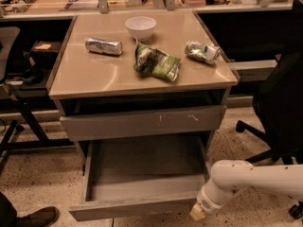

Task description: Close middle drawer

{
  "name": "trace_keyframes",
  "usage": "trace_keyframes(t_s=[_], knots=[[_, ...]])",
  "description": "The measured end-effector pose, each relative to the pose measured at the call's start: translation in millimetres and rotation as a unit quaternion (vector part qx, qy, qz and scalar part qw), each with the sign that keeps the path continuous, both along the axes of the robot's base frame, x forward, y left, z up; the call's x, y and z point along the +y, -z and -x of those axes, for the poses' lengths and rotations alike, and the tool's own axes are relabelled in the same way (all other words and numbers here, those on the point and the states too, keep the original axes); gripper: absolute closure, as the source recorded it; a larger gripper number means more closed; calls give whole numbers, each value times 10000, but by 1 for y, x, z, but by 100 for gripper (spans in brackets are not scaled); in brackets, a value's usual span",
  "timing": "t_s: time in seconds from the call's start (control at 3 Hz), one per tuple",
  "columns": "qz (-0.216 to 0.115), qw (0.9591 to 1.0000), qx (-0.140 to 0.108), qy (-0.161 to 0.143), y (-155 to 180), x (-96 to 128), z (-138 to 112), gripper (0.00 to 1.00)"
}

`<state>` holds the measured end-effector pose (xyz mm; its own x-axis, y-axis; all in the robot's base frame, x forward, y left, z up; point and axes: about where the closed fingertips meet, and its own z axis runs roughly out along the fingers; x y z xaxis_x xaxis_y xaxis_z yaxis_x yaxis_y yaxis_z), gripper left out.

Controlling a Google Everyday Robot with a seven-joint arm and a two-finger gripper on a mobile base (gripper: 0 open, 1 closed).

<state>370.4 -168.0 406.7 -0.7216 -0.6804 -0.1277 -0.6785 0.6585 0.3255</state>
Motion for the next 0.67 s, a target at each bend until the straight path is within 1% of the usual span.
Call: trace_keyframes(t_s=[0.33, 0.67], knots=[[18, 10000, -39, 67, 4, -4, -14, 100], [57, 9999, -118, 96, 3, -7, -34, 100]])
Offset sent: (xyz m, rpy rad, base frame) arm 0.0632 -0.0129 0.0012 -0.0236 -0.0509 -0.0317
